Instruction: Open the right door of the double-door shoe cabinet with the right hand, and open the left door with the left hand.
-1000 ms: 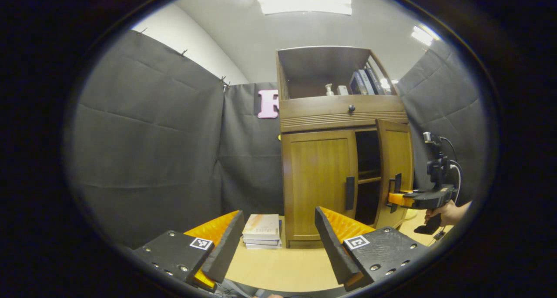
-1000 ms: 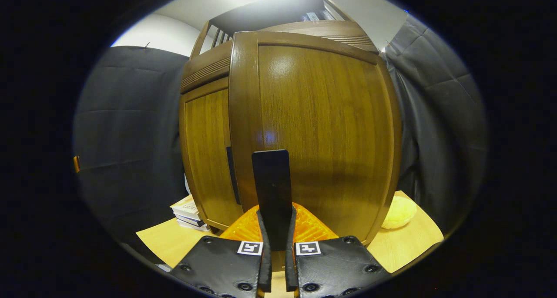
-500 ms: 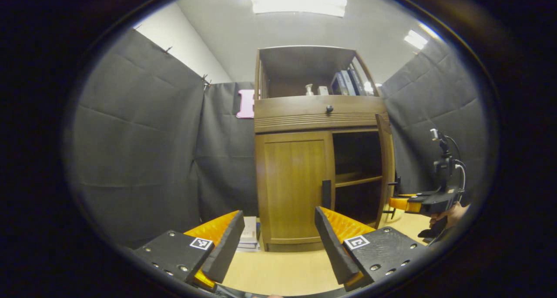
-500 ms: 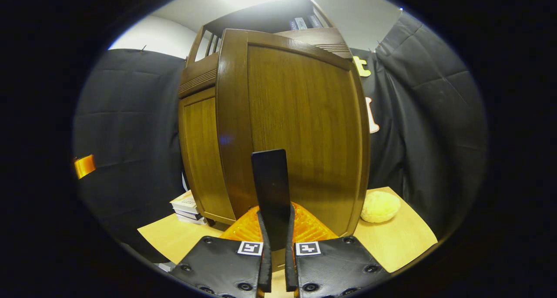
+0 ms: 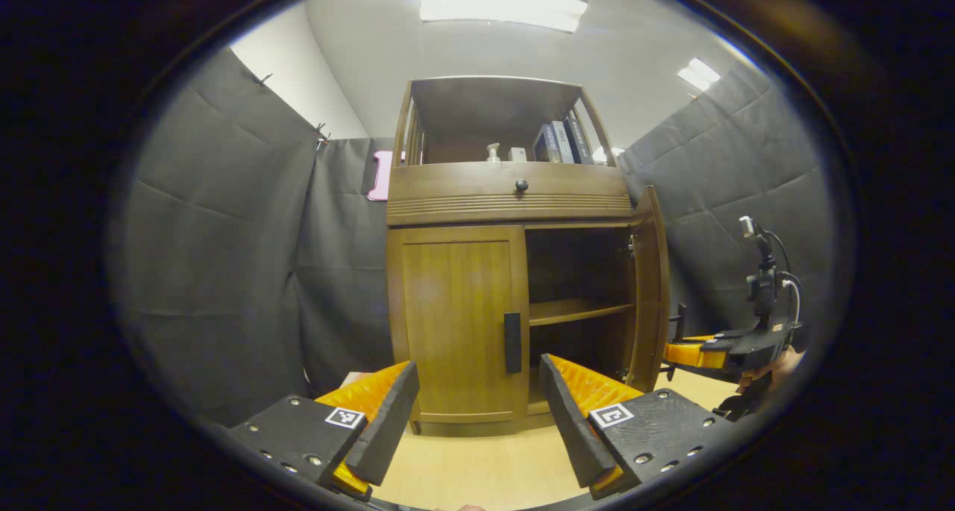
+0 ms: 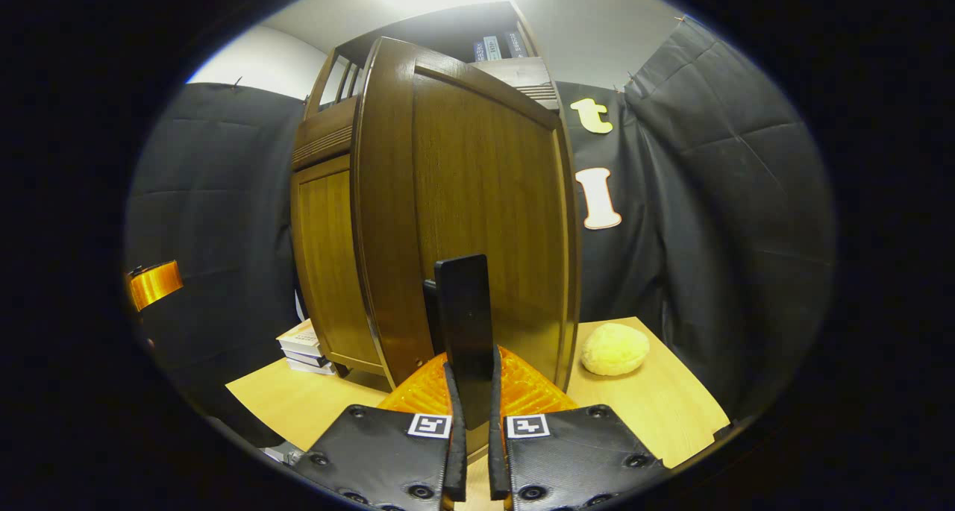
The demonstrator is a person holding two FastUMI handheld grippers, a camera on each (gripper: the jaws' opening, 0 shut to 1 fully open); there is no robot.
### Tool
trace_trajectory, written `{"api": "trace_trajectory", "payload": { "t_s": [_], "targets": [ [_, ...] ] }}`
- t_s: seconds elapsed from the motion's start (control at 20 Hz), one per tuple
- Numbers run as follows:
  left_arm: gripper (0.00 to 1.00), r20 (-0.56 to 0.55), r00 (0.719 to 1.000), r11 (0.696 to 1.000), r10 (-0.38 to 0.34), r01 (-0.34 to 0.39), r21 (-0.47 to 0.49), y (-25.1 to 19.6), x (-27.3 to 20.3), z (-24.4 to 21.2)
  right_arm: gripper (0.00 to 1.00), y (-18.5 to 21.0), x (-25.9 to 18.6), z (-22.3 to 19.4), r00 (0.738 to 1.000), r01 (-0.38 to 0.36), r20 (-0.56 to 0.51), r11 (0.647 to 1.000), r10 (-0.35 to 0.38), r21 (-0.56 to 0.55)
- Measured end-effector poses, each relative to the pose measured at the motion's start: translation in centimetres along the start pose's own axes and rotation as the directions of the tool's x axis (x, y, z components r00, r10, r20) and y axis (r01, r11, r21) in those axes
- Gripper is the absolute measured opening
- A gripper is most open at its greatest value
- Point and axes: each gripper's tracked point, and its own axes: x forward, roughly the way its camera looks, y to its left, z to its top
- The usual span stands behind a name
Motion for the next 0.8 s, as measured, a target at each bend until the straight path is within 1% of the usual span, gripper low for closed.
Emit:
{"api": "trace_trajectory", "payload": {
  "t_s": [0.1, 0.15, 0.2, 0.35, 0.6, 0.65, 0.7, 0.75, 0.8],
  "targets": [
    [0.94, 0.003, 1.0, 1.0, -0.011, 0.011, -0.001, -0.4, 0.4, -0.3, 0.12, -1.3, -0.6, -0.1, 1.0, 0.021, 0.002, 1.0, -0.021, -0.008],
    [0.94, 0.006, 1.0, 1.0, -0.016, 0.016, -0.002, -0.6, 0.7, -0.4, 0.13, -2.0, -0.9, -0.1, 0.999, 0.032, 0.003, 0.999, -0.032, -0.013],
    [0.94, 0.007, 1.0, 1.0, -0.022, 0.022, -0.003, -1.0, 0.9, -0.5, 0.12, -2.7, -1.2, -0.1, 0.999, 0.042, 0.003, 0.999, -0.042, -0.015],
    [0.94, 0.01, 0.999, 0.999, -0.037, 0.037, 0.0, -1.9, 1.2, -0.8, 0.13, -4.0, -1.8, 0.0, 0.997, 0.071, 0.007, 0.997, -0.071, -0.016],
    [0.94, 0.015, 0.998, 0.998, -0.057, 0.056, 0.012, -3.3, 1.2, -0.3, 0.12, -6.9, -2.7, -0.3, 0.989, 0.15, 0.012, 0.988, -0.149, -0.043],
    [0.94, 0.016, 0.998, 0.998, -0.059, 0.059, 0.013, -3.4, 1.4, -0.4, 0.08, -7.5, -3.0, -0.4, 0.987, 0.162, 0.008, 0.986, -0.162, -0.05],
    [0.94, 0.017, 0.998, 0.998, -0.06, 0.06, 0.014, -3.4, 1.4, -0.3, 0.08, -8.0, -3.1, -0.5, 0.985, 0.175, 0.008, 0.983, -0.175, -0.052],
    [0.94, 0.018, 0.998, 0.998, -0.061, 0.06, 0.017, -3.5, 1.5, -0.4, 0.12, -8.5, -3.3, -0.4, 0.982, 0.187, 0.01, 0.981, -0.186, -0.052],
    [0.93, 0.018, 0.998, 0.998, -0.06, 0.06, 0.019, -3.5, 1.5, -0.3, 0.08, -8.9, -3.4, -0.4, 0.98, 0.197, 0.01, 0.979, -0.197, -0.049]
  ]
}}
